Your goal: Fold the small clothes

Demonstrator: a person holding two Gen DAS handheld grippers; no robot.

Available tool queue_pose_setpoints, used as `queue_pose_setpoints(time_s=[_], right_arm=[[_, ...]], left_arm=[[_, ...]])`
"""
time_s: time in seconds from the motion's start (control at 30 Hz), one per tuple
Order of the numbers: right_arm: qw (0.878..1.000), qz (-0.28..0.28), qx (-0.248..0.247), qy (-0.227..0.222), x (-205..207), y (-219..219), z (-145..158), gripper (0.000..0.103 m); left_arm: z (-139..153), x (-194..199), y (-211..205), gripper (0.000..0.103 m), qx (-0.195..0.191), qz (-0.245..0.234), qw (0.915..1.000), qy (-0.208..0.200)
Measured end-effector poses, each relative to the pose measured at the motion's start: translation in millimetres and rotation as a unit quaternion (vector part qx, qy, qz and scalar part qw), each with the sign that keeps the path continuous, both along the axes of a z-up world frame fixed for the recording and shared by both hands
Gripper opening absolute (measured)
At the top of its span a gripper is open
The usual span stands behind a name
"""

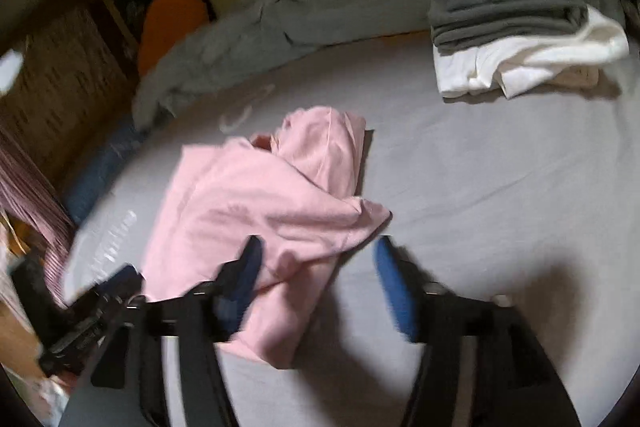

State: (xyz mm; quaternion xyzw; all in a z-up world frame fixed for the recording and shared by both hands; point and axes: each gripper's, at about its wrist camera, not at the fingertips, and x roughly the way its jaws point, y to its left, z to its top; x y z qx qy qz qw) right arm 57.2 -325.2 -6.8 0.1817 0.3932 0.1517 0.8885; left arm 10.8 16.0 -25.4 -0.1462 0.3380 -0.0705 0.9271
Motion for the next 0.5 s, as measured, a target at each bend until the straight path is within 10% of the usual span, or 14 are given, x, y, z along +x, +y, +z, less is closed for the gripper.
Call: queue_pose_setpoints(time_s=[0.1,0.23,0.5], right_arm=[[0.994,-0.001,0.094,0.047,16.8,-9.7,-17.8,0.077],[0.984,0.008,0.174,0.048,31.6,-14.0,-26.3,0.081],[0.996,0.054,0.076,0.012,41.3,37.7,-23.9,0.083]], left_arm=[[-2.5,5.9,9.0,0.076,-0.054,-0.005,0.9984,0.015],[-6.8,9.7,0.3,0.076,-0.036,-0.014,0.9990,0.022],[-10.7,24.2,-24.0,0.088,0.035,-0.035,0.9982,0.035]])
